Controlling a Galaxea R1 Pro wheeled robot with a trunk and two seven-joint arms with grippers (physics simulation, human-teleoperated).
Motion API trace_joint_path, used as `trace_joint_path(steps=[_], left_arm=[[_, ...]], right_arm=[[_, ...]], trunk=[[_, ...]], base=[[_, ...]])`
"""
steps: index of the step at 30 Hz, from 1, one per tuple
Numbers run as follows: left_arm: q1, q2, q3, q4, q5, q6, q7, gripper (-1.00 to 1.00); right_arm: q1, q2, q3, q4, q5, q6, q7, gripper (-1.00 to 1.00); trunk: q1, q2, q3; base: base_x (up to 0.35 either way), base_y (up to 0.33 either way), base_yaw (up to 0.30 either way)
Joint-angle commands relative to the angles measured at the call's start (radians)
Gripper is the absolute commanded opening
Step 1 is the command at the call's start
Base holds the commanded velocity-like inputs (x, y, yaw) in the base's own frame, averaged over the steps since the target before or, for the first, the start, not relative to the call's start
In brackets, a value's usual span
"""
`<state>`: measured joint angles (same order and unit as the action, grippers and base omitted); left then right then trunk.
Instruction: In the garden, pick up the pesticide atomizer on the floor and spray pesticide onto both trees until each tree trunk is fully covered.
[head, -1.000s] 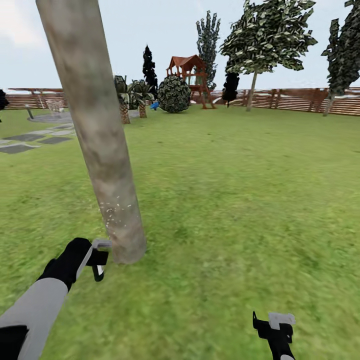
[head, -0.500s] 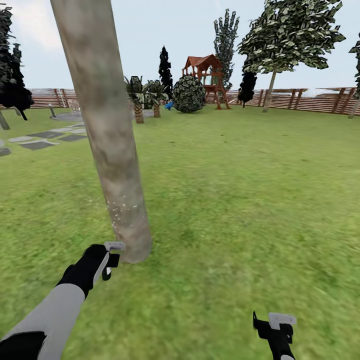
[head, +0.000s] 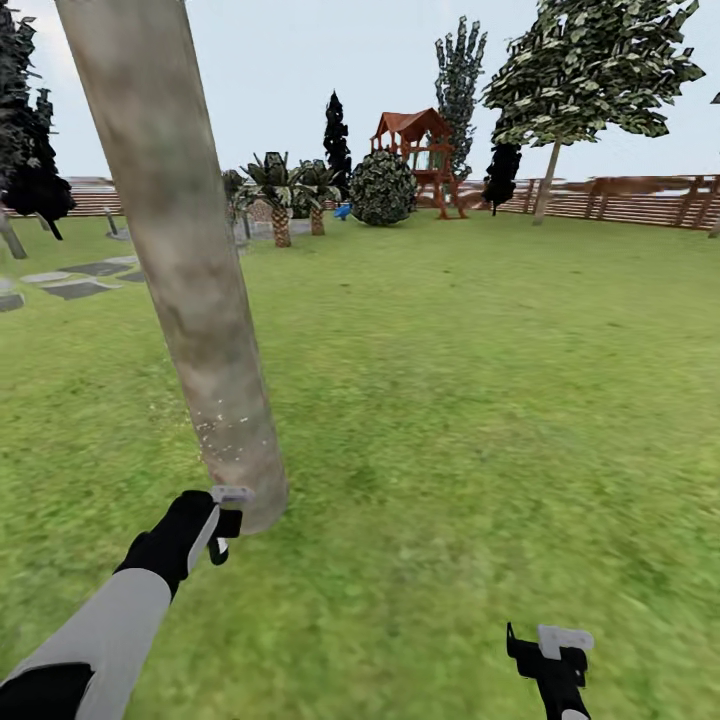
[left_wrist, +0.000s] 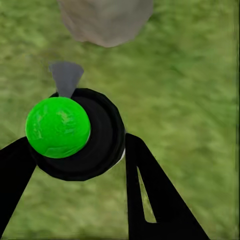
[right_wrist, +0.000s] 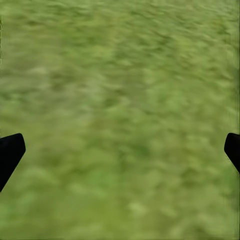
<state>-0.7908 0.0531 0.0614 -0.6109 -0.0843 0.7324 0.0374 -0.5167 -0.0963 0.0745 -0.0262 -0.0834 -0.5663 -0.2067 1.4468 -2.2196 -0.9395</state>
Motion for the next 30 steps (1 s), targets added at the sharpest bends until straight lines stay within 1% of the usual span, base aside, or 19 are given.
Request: trace_joint_path(steps=[1, 3, 4, 8, 13, 18, 23, 30], left_arm=[[-0.001, 0.001, 0.003, -0.001, 0.009, 0.004, 0.0, -1.0], [-0.001, 0.009, 0.003, 0.007, 0.026, 0.003, 0.003, -1.0], [-0.001, 0.011, 0.003, 0.012, 0.028, 0.003, 0.004, -1.0], [-0.001, 0.01, 0.002, 0.018, 0.03, 0.002, 0.004, -1.0], [-0.001, 0.011, 0.002, 0.022, 0.029, 0.0, 0.009, -1.0], [0.0, 0.007, 0.002, 0.022, 0.031, -0.001, 0.045, -1.0], [0.0, -0.002, 0.001, 0.022, 0.036, -0.001, 0.048, -1.0], [-0.001, -0.004, 0.001, 0.02, 0.037, -0.001, 0.049, -1.0]], right_arm=[[0.0, 0.0, 0.008, 0.0, -0.008, -0.002, -0.002, 1.0], [0.0, 0.001, 0.008, 0.001, -0.007, -0.001, -0.001, 1.0], [0.0, 0.001, 0.008, 0.001, -0.007, -0.001, -0.001, 1.0], [0.0, 0.001, 0.008, 0.002, -0.007, -0.001, -0.001, 1.0], [0.0, 0.001, 0.008, 0.002, -0.007, -0.002, 0.0, 1.0], [0.0, 0.001, 0.008, 0.002, -0.007, -0.002, 0.0, 1.0], [0.0, 0.001, 0.008, 0.002, -0.007, -0.003, 0.0, 1.0], [0.0, 0.0, 0.008, 0.002, -0.007, -0.003, 0.0, 1.0]], trunk=[[0.0, 0.0, -0.001], [0.0, 0.0, -0.001], [0.0, 0.0, -0.001], [0.0, 0.0, -0.001], [0.0, 0.0, -0.001], [0.0, 0.0, -0.001], [0.0, 0.0, -0.001], [0.0, 0.0, -0.001]], base=[[0.0, -0.277, 0.253], [0.0, -0.277, 0.266], [0.0, -0.278, 0.273], [0.042, -0.278, 0.275], [0.142, -0.254, 0.276], [0.154, -0.122, 0.276], [0.042, -0.031, 0.274], [0.197, -0.187, 0.056]])
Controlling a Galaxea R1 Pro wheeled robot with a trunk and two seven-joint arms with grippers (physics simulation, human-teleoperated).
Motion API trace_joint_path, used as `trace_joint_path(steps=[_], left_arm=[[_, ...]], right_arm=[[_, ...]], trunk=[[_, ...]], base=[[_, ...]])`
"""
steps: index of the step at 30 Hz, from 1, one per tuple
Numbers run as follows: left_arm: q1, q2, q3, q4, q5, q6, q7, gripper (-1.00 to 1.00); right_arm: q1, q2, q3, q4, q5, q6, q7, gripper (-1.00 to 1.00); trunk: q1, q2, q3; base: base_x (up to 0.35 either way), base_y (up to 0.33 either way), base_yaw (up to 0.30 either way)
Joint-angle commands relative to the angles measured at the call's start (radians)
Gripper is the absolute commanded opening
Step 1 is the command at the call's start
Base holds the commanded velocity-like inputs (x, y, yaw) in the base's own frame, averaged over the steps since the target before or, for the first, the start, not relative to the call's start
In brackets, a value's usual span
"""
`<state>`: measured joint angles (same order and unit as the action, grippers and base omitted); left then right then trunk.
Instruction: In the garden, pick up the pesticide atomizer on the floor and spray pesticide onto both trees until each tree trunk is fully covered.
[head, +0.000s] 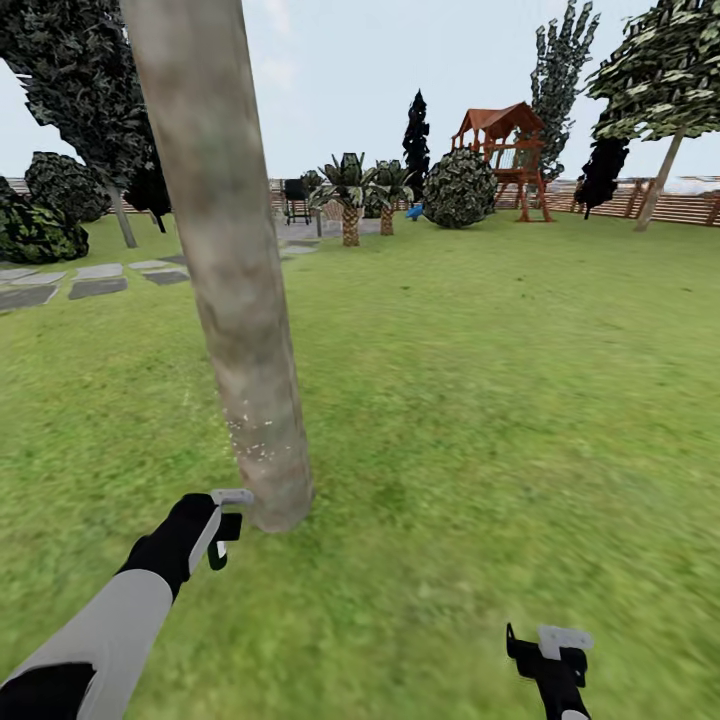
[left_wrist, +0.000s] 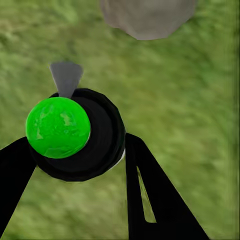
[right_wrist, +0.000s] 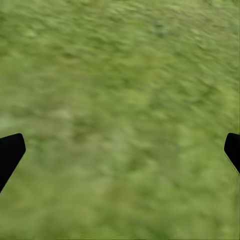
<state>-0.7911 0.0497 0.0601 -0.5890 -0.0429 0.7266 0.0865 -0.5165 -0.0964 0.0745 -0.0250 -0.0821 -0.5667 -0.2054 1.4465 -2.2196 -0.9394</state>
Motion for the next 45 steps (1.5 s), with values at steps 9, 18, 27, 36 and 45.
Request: trace_joint_path(steps=[9, 18, 27, 36, 45], left_arm=[[0.0, -0.002, 0.002, -0.002, -0.003, 0.005, -0.001, -1.0], [0.0, -0.002, 0.003, -0.002, -0.003, 0.005, -0.001, -1.0], [0.0, -0.002, 0.003, -0.003, 0.002, 0.005, -0.001, -1.0], [0.0, -0.002, 0.003, -0.002, 0.006, 0.005, -0.002, -1.0], [0.0, -0.007, 0.003, -0.002, 0.017, 0.004, -0.002, -1.0]], right_arm=[[0.0, 0.0, 0.008, 0.0, -0.008, -0.002, -0.002, 1.0], [0.0, 0.001, 0.008, 0.0, -0.008, -0.002, -0.002, 1.0], [0.0, 0.001, 0.008, 0.0, -0.008, -0.002, -0.002, 1.0], [0.0, 0.001, 0.008, 0.0, -0.008, -0.002, -0.002, 1.0], [0.0, 0.004, 0.008, 0.0, -0.008, -0.002, 0.003, 1.0]], trunk=[[0.0, 0.0, -0.001], [0.0, 0.0, -0.001], [0.0, 0.0, -0.001], [0.0, 0.0, -0.001], [0.0, 0.0, -0.004]], base=[[0.133, -0.233, 0.0], [0.001, -0.277, 0.011], [0.018, -0.277, 0.244], [0.135, -0.271, 0.234], [0.155, -0.264, 0.116]])
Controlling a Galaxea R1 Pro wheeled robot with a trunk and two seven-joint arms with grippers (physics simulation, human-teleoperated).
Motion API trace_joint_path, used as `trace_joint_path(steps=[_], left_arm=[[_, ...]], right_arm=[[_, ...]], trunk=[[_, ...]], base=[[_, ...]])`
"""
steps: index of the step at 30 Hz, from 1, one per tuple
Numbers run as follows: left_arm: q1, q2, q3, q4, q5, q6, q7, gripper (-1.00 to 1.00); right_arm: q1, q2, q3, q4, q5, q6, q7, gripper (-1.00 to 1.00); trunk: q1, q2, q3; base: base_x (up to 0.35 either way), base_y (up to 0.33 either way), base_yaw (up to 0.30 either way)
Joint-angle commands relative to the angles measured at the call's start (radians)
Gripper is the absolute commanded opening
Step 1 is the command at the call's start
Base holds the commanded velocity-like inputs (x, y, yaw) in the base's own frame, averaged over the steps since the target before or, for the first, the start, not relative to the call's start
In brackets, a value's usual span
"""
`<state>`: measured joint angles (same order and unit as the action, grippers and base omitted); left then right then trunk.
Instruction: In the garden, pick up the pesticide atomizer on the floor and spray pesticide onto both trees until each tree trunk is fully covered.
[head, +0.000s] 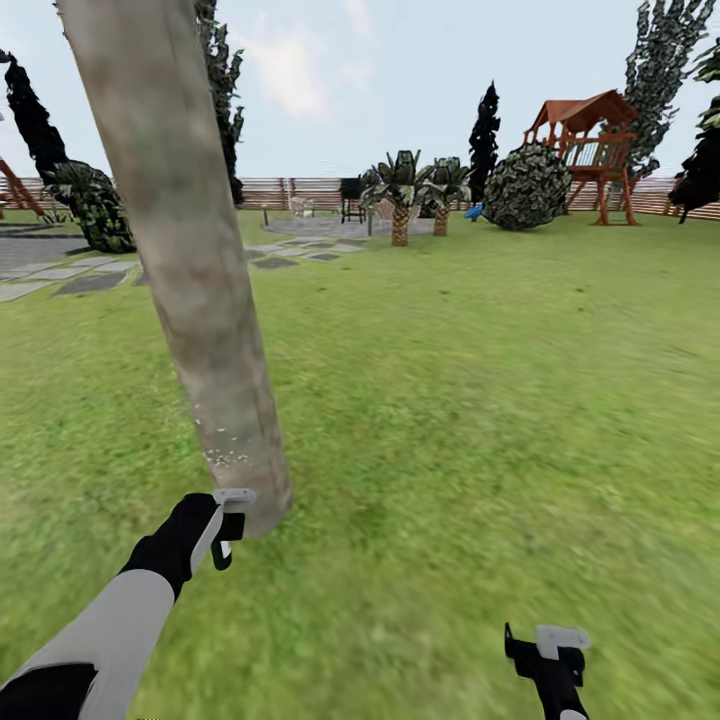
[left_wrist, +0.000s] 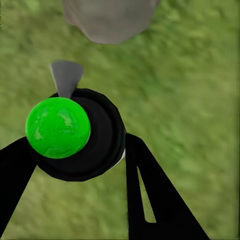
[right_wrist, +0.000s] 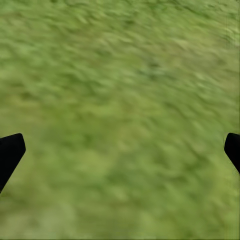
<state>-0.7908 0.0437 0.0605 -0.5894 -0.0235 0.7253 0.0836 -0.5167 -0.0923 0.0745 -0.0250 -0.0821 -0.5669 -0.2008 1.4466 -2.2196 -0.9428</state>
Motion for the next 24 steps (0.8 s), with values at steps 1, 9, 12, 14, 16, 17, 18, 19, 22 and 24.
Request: trace_joint_path(steps=[1, 9, 12, 14, 16, 17, 18, 19, 22, 24], left_arm=[[-0.001, -0.001, 0.002, -0.001, -0.003, 0.005, 0.001, -1.0], [0.0, -0.004, 0.002, -0.001, -0.003, 0.005, 0.0, -1.0], [-0.001, -0.003, 0.002, -0.001, -0.003, -0.006, 0.0, -1.0], [-0.001, -0.004, 0.003, -0.01, -0.002, -0.03, -0.002, -1.0], [-0.006, -0.007, 0.001, -0.015, -0.002, -0.035, -0.006, -1.0], [-0.011, -0.013, -0.001, -0.017, -0.002, -0.035, -0.009, -1.0], [-0.018, -0.03, -0.003, -0.018, -0.002, -0.031, -0.011, -1.0], [-0.021, -0.04, -0.005, -0.019, -0.003, -0.029, -0.011, -1.0], [-0.045, -0.073, -0.006, -0.025, -0.004, -0.024, -0.014, -1.0], [-0.082, -0.079, -0.007, -0.026, -0.004, -0.02, -0.017, -1.0]], right_arm=[[0.0, 0.0, 0.008, 0.0, -0.008, -0.002, -0.002, 1.0], [0.0, 0.0, 0.008, 0.0, -0.008, -0.002, -0.002, 1.0], [0.0, 0.0, 0.008, 0.0, -0.008, -0.002, -0.002, 1.0], [0.0, -0.001, 0.008, 0.0, -0.008, -0.002, -0.003, 1.0], [0.0, -0.001, 0.008, -0.001, -0.008, -0.002, -0.003, 1.0], [0.0, -0.001, 0.008, -0.001, -0.008, -0.002, -0.003, 1.0], [0.0, -0.001, 0.008, -0.001, -0.008, -0.002, -0.003, 1.0], [0.0, -0.001, 0.008, -0.001, -0.008, -0.002, -0.003, 1.0], [0.0, -0.003, 0.008, 0.0, -0.008, -0.002, -0.003, 1.0], [0.0, -0.006, 0.008, 0.0, -0.008, -0.002, -0.004, 1.0]], trunk=[[0.0, 0.0, -0.002], [0.0, 0.0, -0.008], [0.0, 0.0, -0.01], [0.0, 0.0, -0.012], [0.0, 0.0, -0.013], [0.0, 0.0, -0.014], [0.0, 0.0, -0.015], [0.0, 0.0, -0.015], [0.0, 0.0, -0.015], [0.0, 0.0, -0.015]], base=[[0.15, -0.264, 0.233], [0.156, -0.264, 0.236], [0.13, -0.186, 0.236], [0.025, -0.032, 0.236], [0.007, -0.009, 0.236], [0.003, -0.004, 0.236], [0.001, -0.001, 0.2], [0.0, -0.001, 0.106], [0.0, 0.0, 0.03], [0.0, 0.0, 0.004]])
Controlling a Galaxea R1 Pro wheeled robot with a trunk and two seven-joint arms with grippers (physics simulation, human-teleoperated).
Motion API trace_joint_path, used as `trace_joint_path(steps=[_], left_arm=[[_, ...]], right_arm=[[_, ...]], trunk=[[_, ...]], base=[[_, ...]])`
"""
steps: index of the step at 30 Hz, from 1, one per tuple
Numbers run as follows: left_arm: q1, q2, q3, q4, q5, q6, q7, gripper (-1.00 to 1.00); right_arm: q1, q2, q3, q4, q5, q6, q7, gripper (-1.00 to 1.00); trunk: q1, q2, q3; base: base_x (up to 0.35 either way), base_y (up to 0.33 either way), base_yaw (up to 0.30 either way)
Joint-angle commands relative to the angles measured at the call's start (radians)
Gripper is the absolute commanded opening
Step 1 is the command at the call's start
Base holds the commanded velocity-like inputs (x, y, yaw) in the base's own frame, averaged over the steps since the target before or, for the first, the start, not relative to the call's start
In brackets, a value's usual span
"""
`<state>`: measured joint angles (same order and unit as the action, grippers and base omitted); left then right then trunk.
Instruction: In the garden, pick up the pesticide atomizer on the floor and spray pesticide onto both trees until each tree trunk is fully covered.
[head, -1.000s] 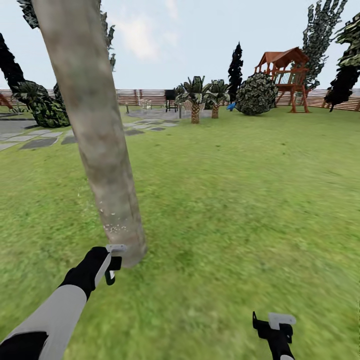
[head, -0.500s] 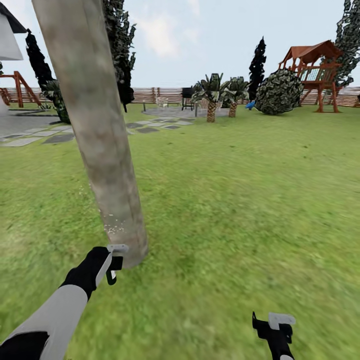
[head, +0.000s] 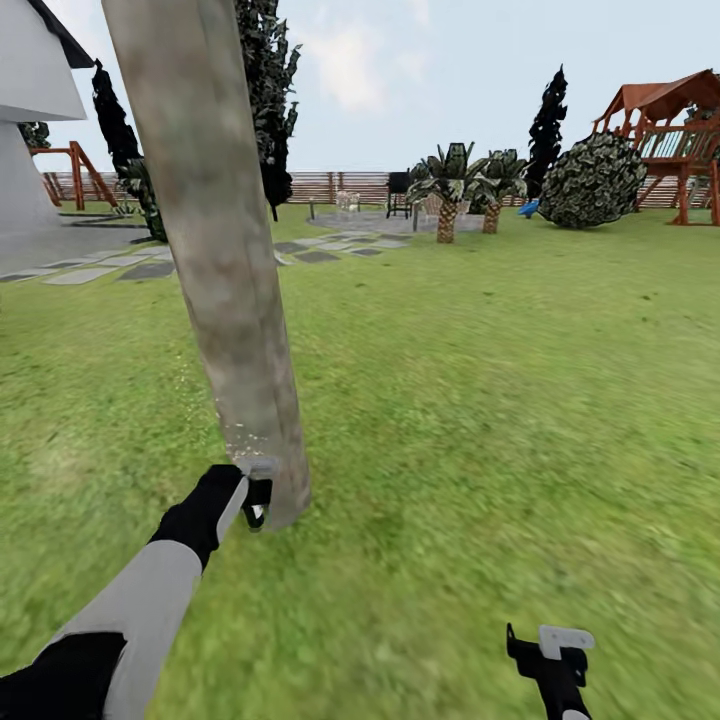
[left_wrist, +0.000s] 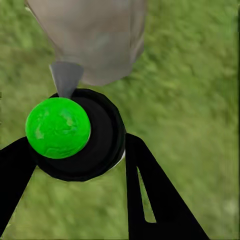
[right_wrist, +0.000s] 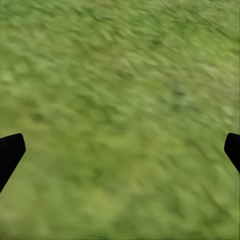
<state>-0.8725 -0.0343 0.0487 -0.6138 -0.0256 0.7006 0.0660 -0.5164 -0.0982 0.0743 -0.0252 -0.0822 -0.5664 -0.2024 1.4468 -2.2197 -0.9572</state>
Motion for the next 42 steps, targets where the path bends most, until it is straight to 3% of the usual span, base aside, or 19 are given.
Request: trace_joint_path(steps=[1, 3, 4, 6, 8, 10, 14, 15, 18, 21, 23, 26, 29, 31, 33, 35, 37, 42], left_arm=[[-0.029, 0.007, 0.006, -0.001, -0.002, 0.021, -0.007, -1.0], [-0.05, 0.031, 0.005, 0.0, -0.007, 0.044, -0.025, -1.0], [-0.058, 0.068, 0.005, 0.0, -0.007, 0.053, -0.034, -1.0], [-0.061, 0.12, 0.005, 0.0, -0.005, 0.057, -0.038, -1.0], [-0.061, 0.146, 0.005, 0.001, -0.004, 0.058, -0.04, -1.0], [-0.063, 0.14, 0.004, 0.0, -0.004, 0.06, -0.041, -1.0], [-0.072, 0.063, 0.001, -0.002, -0.01, 0.072, -0.059, -1.0], [-0.088, 0.059, 0.001, -0.002, -0.01, 0.09, -0.062, -1.0], [-0.105, 0.083, 0.004, -0.001, -0.006, 0.116, -0.073, -1.0], [-0.108, 0.173, 0.008, -0.001, -0.004, 0.121, -0.141, -1.0], [-0.108, 0.194, 0.008, -0.001, -0.007, 0.121, -0.175, -1.0], [-0.109, 0.182, 0.003, -0.002, -0.011, 0.122, -0.189, -1.0], [-0.113, 0.135, 0.001, -0.004, -0.014, 0.123, -0.187, -1.0], [-0.128, 0.129, 0.001, -0.004, -0.016, 0.124, -0.186, -1.0], [-0.14, 0.141, 0.002, -0.003, -0.017, 0.138, -0.186, -1.0], [-0.144, 0.199, 0.004, -0.004, -0.015, 0.148, -0.188, -1.0], [-0.145, 0.225, 0.004, -0.004, -0.016, 0.151, -0.189, -1.0], [-0.141, 0.227, 0.001, -0.003, -0.014, 0.152, -0.19, -1.0]], right_arm=[[-0.001, -0.001, 0.008, 0.001, -0.008, -0.003, -0.003, 1.0], [-0.001, -0.001, 0.008, 0.001, -0.008, -0.003, -0.003, 1.0], [-0.001, -0.001, 0.008, 0.001, -0.008, -0.003, -0.003, 1.0], [-0.001, -0.002, 0.008, 0.001, -0.008, -0.003, -0.003, 1.0], [-0.001, -0.002, 0.008, 0.001, -0.008, -0.003, -0.003, 1.0], [-0.001, -0.002, 0.008, 0.001, -0.008, -0.003, -0.003, 1.0], [-0.001, -0.002, 0.008, 0.001, -0.008, -0.003, -0.003, 1.0], [-0.001, -0.002, 0.008, 0.001, -0.008, -0.003, -0.003, 1.0], [-0.001, -0.002, 0.008, 0.001, -0.008, -0.003, -0.003, 1.0], [-0.001, -0.002, 0.008, 0.001, -0.008, -0.003, -0.003, 1.0], [-0.001, -0.002, 0.008, 0.001, -0.008, -0.003, -0.003, 1.0], [-0.001, -0.002, 0.008, 0.001, -0.008, -0.003, -0.003, 1.0], [-0.001, -0.002, 0.008, 0.001, -0.008, -0.003, -0.003, 1.0], [-0.001, -0.002, 0.008, 0.001, -0.008, -0.003, -0.003, 1.0], [-0.001, -0.002, 0.008, 0.001, -0.008, -0.002, -0.003, 1.0], [-0.001, -0.002, 0.008, 0.001, -0.007, -0.001, -0.003, 1.0], [-0.001, -0.002, 0.008, 0.001, -0.007, -0.001, -0.003, 1.0], [-0.001, -0.002, 0.008, 0.001, -0.008, -0.002, -0.003, 1.0]], trunk=[[0.0, 0.0, -0.001], [0.0, 0.0, -0.001], [0.0, 0.0, -0.001], [0.0, 0.0, -0.001], [0.0, 0.0, -0.001], [0.0, 0.0, -0.001], [0.0, 0.0, -0.001], [0.0, 0.0, -0.001], [0.0, 0.0, -0.001], [0.0, 0.0, -0.001], [0.0, 0.0, -0.001], [0.0, 0.0, -0.001], [0.0, 0.0, -0.001], [0.0, 0.0, -0.001], [0.0, 0.0, -0.001], [0.0, 0.0, -0.001], [0.0, 0.0, -0.001], [0.0, 0.0, -0.001]], base=[[0.0, 0.0, 0.0], [0.0, 0.0, 0.0], [0.0, 0.0, 0.0], [0.0, 0.0, 0.0], [0.0, 0.0, 0.0], [0.0, 0.0, 0.0], [0.0, 0.0, 0.0], [0.0, 0.0, 0.0], [0.0, 0.0, 0.0], [0.0, 0.0, 0.0], [0.0, 0.0, 0.0], [0.0, 0.0, 0.0], [0.0, 0.0, 0.0], [0.0, 0.0, 0.0], [0.0, 0.0, 0.0], [0.0, 0.0, 0.0], [0.0, 0.0, 0.0], [0.007, -0.008, 0.0]])
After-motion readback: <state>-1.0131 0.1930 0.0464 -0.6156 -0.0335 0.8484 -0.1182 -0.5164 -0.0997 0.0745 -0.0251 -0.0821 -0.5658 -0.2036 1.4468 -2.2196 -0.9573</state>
